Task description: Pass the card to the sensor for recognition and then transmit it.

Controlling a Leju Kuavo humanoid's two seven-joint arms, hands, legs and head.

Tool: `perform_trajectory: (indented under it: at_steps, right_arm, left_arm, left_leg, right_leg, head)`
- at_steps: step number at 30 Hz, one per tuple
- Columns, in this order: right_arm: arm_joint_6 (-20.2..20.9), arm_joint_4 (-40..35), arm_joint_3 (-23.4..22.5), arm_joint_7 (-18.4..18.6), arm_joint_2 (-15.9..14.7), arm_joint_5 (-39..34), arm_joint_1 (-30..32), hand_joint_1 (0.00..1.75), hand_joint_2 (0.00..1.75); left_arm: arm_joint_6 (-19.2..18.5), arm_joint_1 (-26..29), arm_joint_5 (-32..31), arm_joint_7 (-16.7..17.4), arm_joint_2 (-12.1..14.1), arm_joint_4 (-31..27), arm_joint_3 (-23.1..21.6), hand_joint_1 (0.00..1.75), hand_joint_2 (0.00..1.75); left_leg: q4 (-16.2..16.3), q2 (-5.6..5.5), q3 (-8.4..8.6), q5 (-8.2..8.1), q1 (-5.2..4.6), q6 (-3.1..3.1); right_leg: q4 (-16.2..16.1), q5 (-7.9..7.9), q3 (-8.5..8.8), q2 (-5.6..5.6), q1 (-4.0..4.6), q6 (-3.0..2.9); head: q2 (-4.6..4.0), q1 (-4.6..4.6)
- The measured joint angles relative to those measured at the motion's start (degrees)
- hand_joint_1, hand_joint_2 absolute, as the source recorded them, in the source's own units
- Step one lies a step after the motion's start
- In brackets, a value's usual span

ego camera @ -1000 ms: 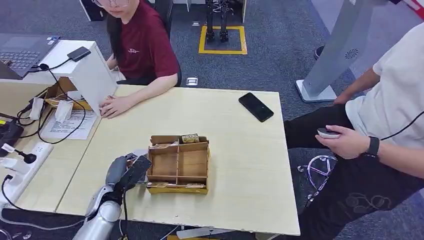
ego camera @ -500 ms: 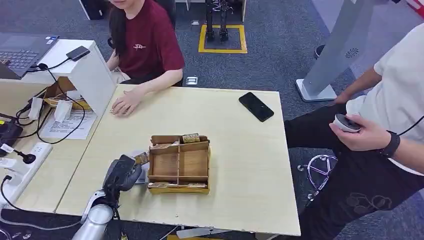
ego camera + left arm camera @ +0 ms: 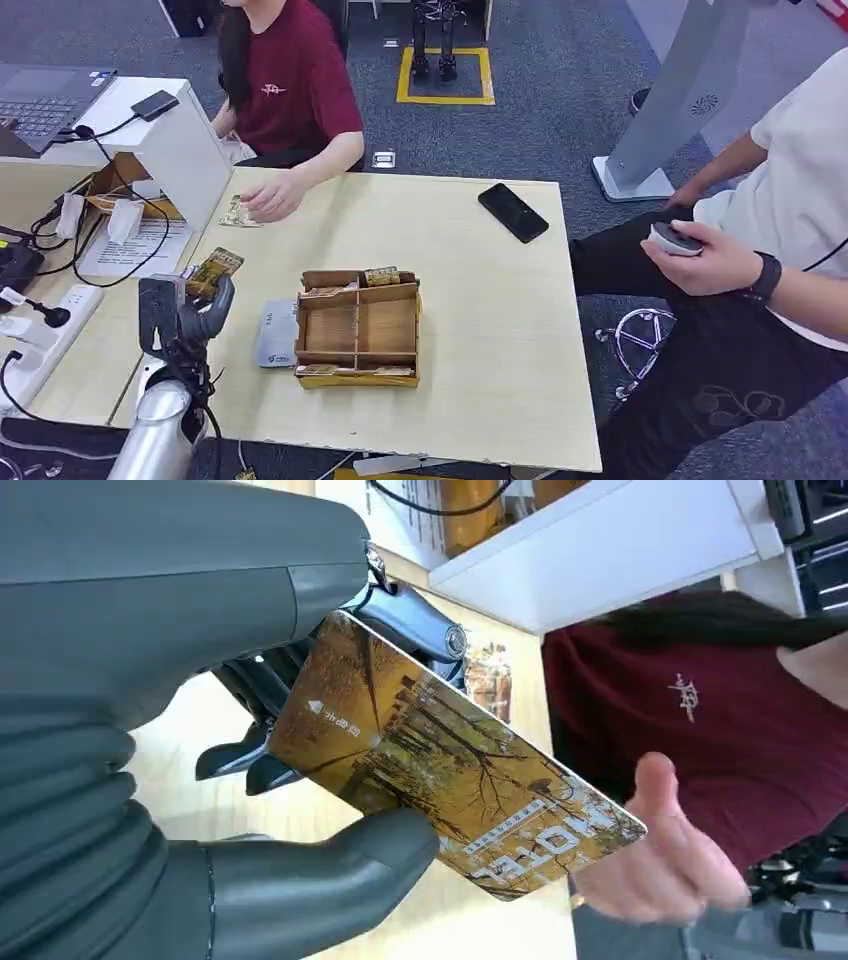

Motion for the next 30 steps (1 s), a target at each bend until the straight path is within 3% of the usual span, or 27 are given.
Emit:
perform_trajectory:
  at_steps: [6,11,25,26,30]
  right_arm:
    - [0.0,0.0,0.6,0.2,0.0,0.0,-0.2,0.0,0.0]
    - [0.0,0.0,1.2,0.2,0.0,0.0,-0.5,0.0,0.0]
    - [0.8,0.0,1.5,0.2,0.0,0.0,-0.8,0.0,0.0]
    - [0.8,0.0,1.5,0.2,0.0,0.0,-0.8,0.0,0.0]
    - [0.8,0.0,1.5,0.2,0.0,0.0,-0.8,0.0,0.0]
  left_arm:
    - [1.8,-1.4,-0.1,-0.5,0.0,0.1,0.0,1.75,1.75]
    - [5.4,-4.2,-4.9,-0.1,0.2,1.7,0.0,1.75,1.75]
    - [6.6,-6.8,-7.4,0.2,0.6,5.4,0.0,1.75,1.75]
    - [6.6,-6.8,-7.4,0.2,0.6,5.6,0.0,0.0,1.75]
    - [5.7,-6.8,-7.5,-0.4,0.9,6.2,0.0,0.0,1.75]
  left_leg:
    - [0.0,-0.01,-0.05,0.0,0.0,0.0]
    - [0.0,0.0,-0.06,0.02,0.0,-0.03]
    - [0.0,0.01,-0.14,0.02,0.0,-0.03]
    - [0.0,0.01,-0.15,0.02,0.0,-0.03]
    - [0.0,0.02,-0.16,0.02,0.0,-0.03]
  right_leg:
    - [0.0,0.02,-0.05,-0.01,0.0,0.02]
    - [0.0,0.03,-0.07,0.0,0.0,0.01]
    - [0.0,0.04,-0.18,0.02,0.0,0.0]
    - [0.0,0.04,-0.19,0.02,0.0,0.0]
    - [0.0,0.04,-0.2,0.02,0.0,0.0]
  head:
    - [-0.02,0.0]
    - [0.0,0.0]
    - [-0.02,0.0]
    - [-0.02,0.0]
    - [-0.02,0.0]
